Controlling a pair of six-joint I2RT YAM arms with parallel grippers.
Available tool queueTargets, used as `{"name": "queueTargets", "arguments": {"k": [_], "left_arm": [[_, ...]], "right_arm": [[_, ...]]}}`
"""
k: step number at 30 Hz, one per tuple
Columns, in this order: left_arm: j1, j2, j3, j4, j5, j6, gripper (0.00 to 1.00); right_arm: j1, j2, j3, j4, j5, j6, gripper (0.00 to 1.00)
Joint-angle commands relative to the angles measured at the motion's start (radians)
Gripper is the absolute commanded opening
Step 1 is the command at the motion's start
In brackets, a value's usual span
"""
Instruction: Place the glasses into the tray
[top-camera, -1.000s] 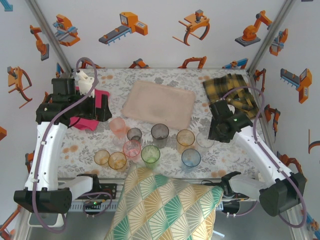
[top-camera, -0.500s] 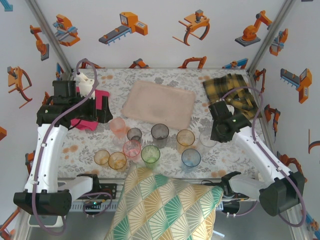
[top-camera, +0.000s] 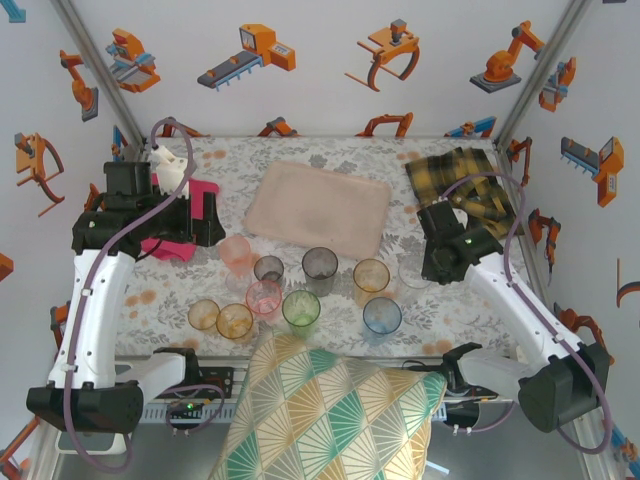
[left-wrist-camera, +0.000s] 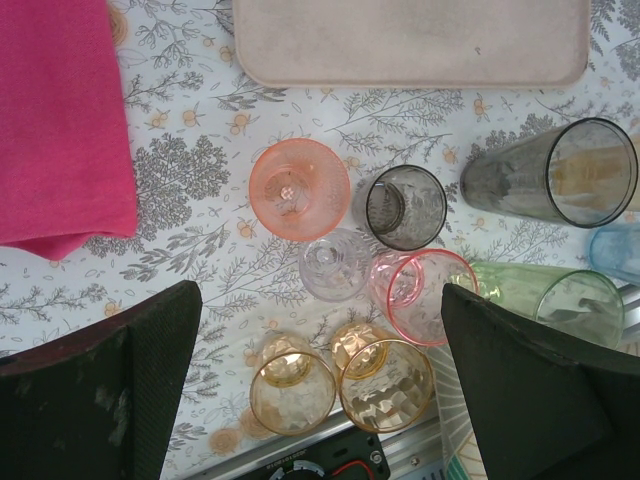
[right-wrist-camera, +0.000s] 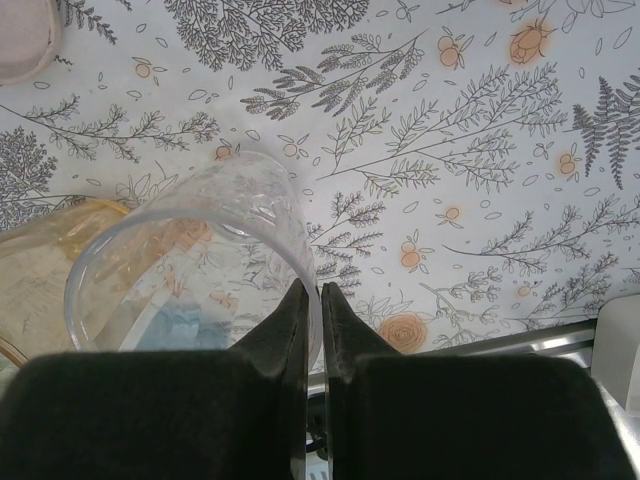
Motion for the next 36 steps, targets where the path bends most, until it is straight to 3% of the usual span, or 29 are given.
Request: {"name": "queueTargets", "arguments": {"k": [1,7,26,36], "left_arm": [[-0.007,-0.021,-0.008,0.013,0.013,-0.011,0.97],[-0.006,-0.026,-0.007,0.014,0.013,-0.012,0.97],[-0.007,-0.023,0.024,-0.002,-0.008,0.021,0.97],[-0.006,-0.007,0.065,-0.027,-0.039,0.054,0.97]], "right_arm": [[0.007,-0.002,-0.010,0.009,0.029,-0.015,0.05],[0.007,-0.010,0.012,0.001,0.034,-0.016,0.00],[-0.018,-0.013,0.198,-0.092,0.103,-0.063,0.00],[-0.059,0.116,0.383,-0.068,0.092,-0.146,0.00]]}}
